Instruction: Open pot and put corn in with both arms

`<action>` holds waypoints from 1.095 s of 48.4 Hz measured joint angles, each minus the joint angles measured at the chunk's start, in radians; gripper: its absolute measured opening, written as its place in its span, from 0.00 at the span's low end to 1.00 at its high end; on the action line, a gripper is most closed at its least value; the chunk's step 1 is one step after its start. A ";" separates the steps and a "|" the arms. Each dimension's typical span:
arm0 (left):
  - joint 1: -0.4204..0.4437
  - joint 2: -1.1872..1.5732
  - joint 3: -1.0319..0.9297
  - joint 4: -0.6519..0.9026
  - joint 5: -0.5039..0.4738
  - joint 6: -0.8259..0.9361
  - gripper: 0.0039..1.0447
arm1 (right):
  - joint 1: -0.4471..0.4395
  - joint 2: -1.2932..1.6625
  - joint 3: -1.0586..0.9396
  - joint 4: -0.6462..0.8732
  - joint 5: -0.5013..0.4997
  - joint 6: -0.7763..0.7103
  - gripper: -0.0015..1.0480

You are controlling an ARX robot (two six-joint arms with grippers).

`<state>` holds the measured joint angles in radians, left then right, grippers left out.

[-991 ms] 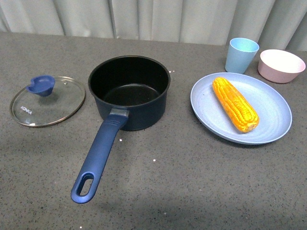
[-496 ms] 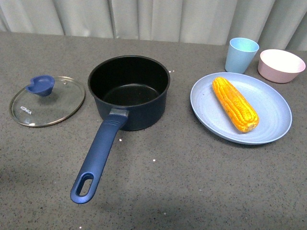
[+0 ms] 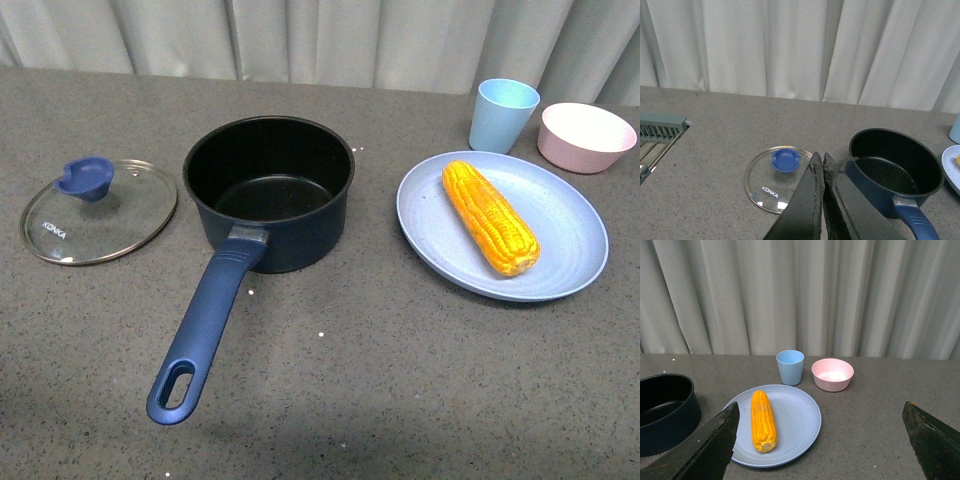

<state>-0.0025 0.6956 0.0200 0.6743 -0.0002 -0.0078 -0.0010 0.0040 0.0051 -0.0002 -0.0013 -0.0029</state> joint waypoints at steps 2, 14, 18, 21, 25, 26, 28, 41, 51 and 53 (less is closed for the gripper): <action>0.000 -0.030 0.000 -0.027 0.000 0.000 0.04 | 0.000 0.000 0.000 0.000 0.000 0.000 0.91; 0.000 -0.182 -0.001 -0.166 0.000 0.000 0.04 | 0.000 0.000 0.000 0.000 0.000 0.000 0.91; 0.000 -0.224 -0.001 -0.204 0.000 0.000 0.04 | 0.000 0.000 0.000 0.000 0.000 0.000 0.91; 0.000 -0.251 -0.001 -0.229 0.000 0.000 0.04 | 0.000 0.000 0.000 0.000 0.000 0.000 0.91; 0.000 -0.286 -0.001 -0.263 0.000 0.000 0.04 | 0.000 0.000 0.000 0.000 0.000 0.000 0.91; 0.000 -0.290 -0.001 -0.268 0.000 0.000 0.04 | 0.000 0.000 0.000 0.000 0.000 0.000 0.91; 0.000 -0.309 -0.001 -0.286 0.000 0.000 0.04 | 0.000 0.000 0.000 0.000 0.000 0.000 0.91; 0.000 -0.441 -0.001 -0.415 0.000 0.000 0.04 | 0.000 0.000 0.000 0.000 0.000 0.000 0.91; 0.000 -0.508 -0.001 -0.483 0.000 0.000 0.04 | 0.000 0.000 0.000 0.000 0.000 0.000 0.91; 0.000 -0.517 -0.001 -0.492 0.000 0.000 0.04 | 0.000 0.000 0.000 0.000 0.000 0.000 0.91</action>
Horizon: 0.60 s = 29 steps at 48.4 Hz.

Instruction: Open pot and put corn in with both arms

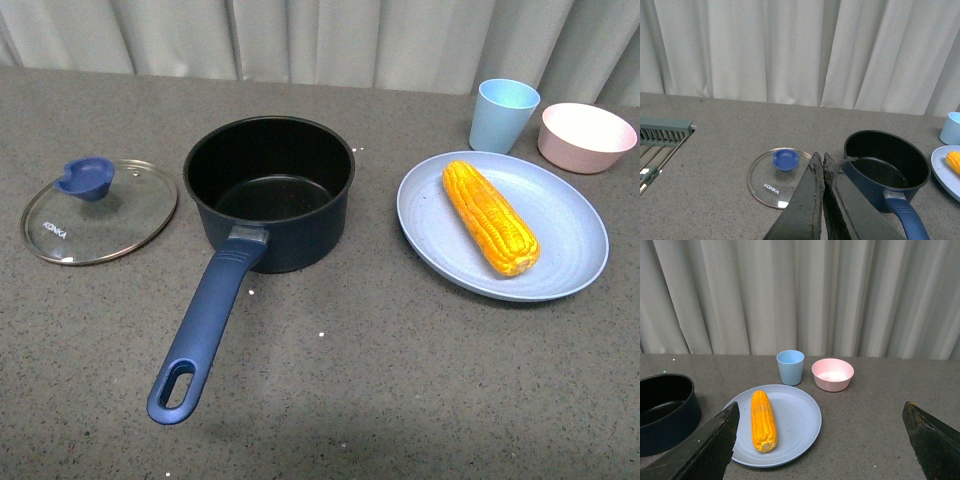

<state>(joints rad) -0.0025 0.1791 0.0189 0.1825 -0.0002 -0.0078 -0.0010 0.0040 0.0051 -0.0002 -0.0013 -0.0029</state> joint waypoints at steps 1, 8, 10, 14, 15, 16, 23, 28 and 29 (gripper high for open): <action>0.000 -0.005 0.000 -0.005 0.000 0.000 0.04 | 0.000 0.000 0.000 0.000 0.000 0.000 0.91; 0.000 -0.147 0.000 -0.171 0.000 0.000 0.04 | 0.000 0.000 0.000 0.000 0.000 0.000 0.91; 0.000 -0.164 0.000 -0.175 0.000 0.001 0.04 | 0.000 0.000 0.000 0.000 0.000 0.000 0.91; 0.000 -0.173 0.000 -0.179 0.000 0.001 0.04 | 0.000 0.000 0.000 0.000 0.000 0.000 0.91; 0.000 -0.173 0.000 -0.180 0.000 0.000 0.04 | 0.000 0.000 0.000 0.000 0.000 0.000 0.91; 0.000 -0.173 0.000 -0.180 0.000 0.001 0.04 | 0.000 0.000 0.000 0.000 0.000 0.000 0.91; 0.000 -0.174 0.000 -0.181 0.000 0.000 0.18 | 0.000 0.000 0.000 0.000 0.000 0.000 0.91; 0.000 -0.174 0.000 -0.182 0.000 0.000 0.33 | 0.033 0.072 0.018 -0.007 0.155 -0.024 0.91; 0.000 -0.174 0.000 -0.182 -0.001 0.000 0.37 | 0.033 0.111 0.023 0.011 0.174 -0.029 0.91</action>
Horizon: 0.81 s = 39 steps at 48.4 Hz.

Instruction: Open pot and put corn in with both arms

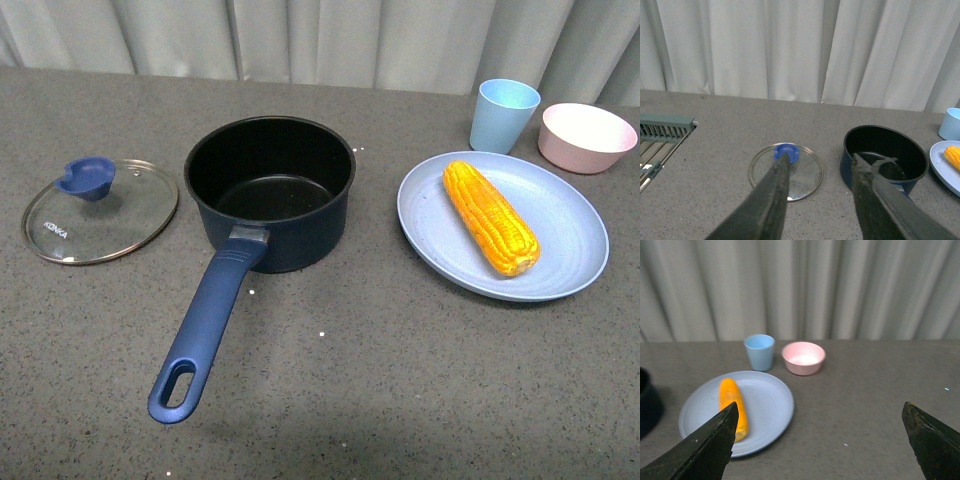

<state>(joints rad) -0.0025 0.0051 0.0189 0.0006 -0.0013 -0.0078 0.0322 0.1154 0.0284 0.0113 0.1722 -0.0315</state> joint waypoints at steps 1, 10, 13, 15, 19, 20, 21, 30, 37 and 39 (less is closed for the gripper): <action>0.000 0.000 0.000 0.000 0.001 0.000 0.40 | 0.000 0.044 0.005 0.030 0.007 -0.006 0.91; 0.000 0.000 0.000 0.000 0.001 0.000 0.71 | -0.059 0.572 0.122 0.391 -0.148 -0.045 0.91; 0.000 0.000 0.000 0.000 0.001 0.000 0.83 | -0.074 0.792 0.211 0.455 -0.189 -0.039 0.91; 0.000 0.000 0.000 0.000 0.001 0.000 0.90 | -0.077 0.914 0.262 0.470 -0.204 -0.031 0.91; 0.000 0.000 0.000 0.000 0.001 0.003 0.95 | -0.076 1.105 0.349 0.445 -0.231 -0.005 0.91; 0.000 0.000 0.000 0.000 0.001 0.003 0.95 | -0.076 1.129 0.362 0.440 -0.233 0.000 0.91; 0.000 0.000 0.000 0.000 0.001 0.002 0.94 | -0.073 1.175 0.385 0.431 -0.239 0.009 0.91; 0.000 -0.001 0.000 0.000 0.001 0.003 0.94 | -0.030 1.451 0.581 0.304 -0.272 0.046 0.91; 0.000 -0.001 0.000 0.000 0.001 0.003 0.94 | 0.036 1.656 0.768 0.185 -0.257 0.048 0.91; 0.000 -0.001 0.000 0.000 0.001 0.003 0.94 | 0.053 1.709 0.816 0.158 -0.253 0.048 0.91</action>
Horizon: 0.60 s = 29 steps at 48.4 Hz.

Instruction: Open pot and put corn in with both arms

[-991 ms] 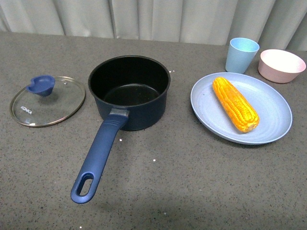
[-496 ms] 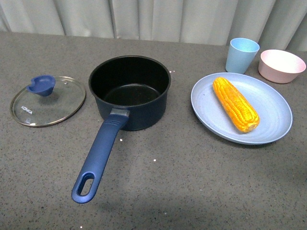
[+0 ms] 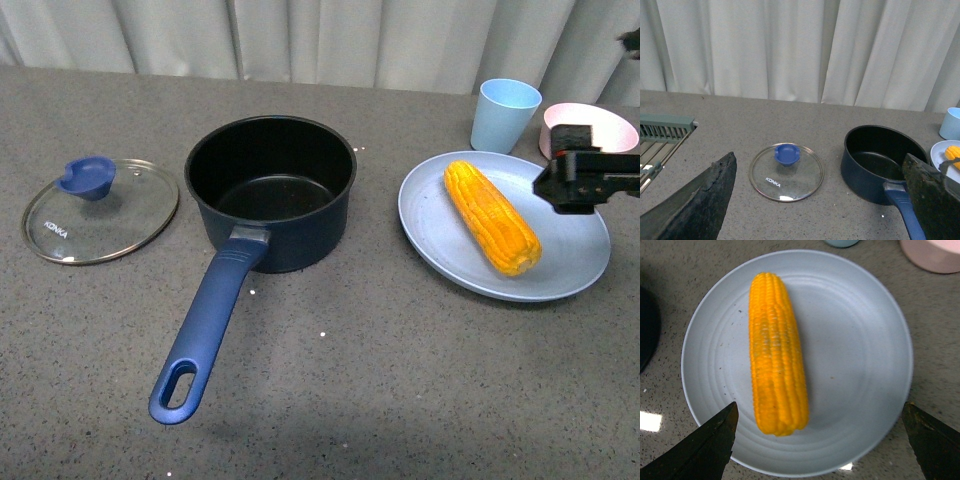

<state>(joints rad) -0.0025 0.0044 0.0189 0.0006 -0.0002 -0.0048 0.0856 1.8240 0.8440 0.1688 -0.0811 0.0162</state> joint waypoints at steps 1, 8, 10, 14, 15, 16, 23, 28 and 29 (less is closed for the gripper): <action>0.000 0.000 0.000 0.000 0.000 0.000 0.94 | 0.007 0.019 0.018 -0.011 0.001 0.000 0.91; 0.000 0.000 0.000 0.000 0.000 0.000 0.94 | 0.050 0.162 0.150 -0.083 0.013 0.008 0.91; 0.000 0.000 0.000 0.000 0.000 0.000 0.94 | 0.055 0.190 0.177 -0.102 0.027 0.010 0.91; 0.000 0.000 0.000 0.000 0.000 0.000 0.94 | 0.068 0.246 0.224 -0.131 0.035 0.015 0.91; 0.000 0.000 0.000 0.000 0.000 0.000 0.94 | 0.071 0.254 0.229 -0.134 0.035 0.015 0.91; 0.000 0.000 0.000 0.000 0.000 0.000 0.94 | 0.074 0.263 0.236 -0.138 0.035 0.015 0.91; 0.000 0.000 0.000 0.000 0.000 0.000 0.94 | 0.086 0.297 0.266 -0.168 0.032 0.021 0.90; 0.000 0.000 0.000 0.000 0.000 0.000 0.94 | 0.093 0.318 0.290 -0.187 0.035 0.026 0.76; 0.000 0.000 0.000 0.000 0.000 0.000 0.94 | 0.094 0.320 0.293 -0.190 0.035 0.026 0.74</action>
<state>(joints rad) -0.0025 0.0044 0.0189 0.0006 -0.0002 -0.0048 0.1799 2.1441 1.1366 -0.0208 -0.0463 0.0418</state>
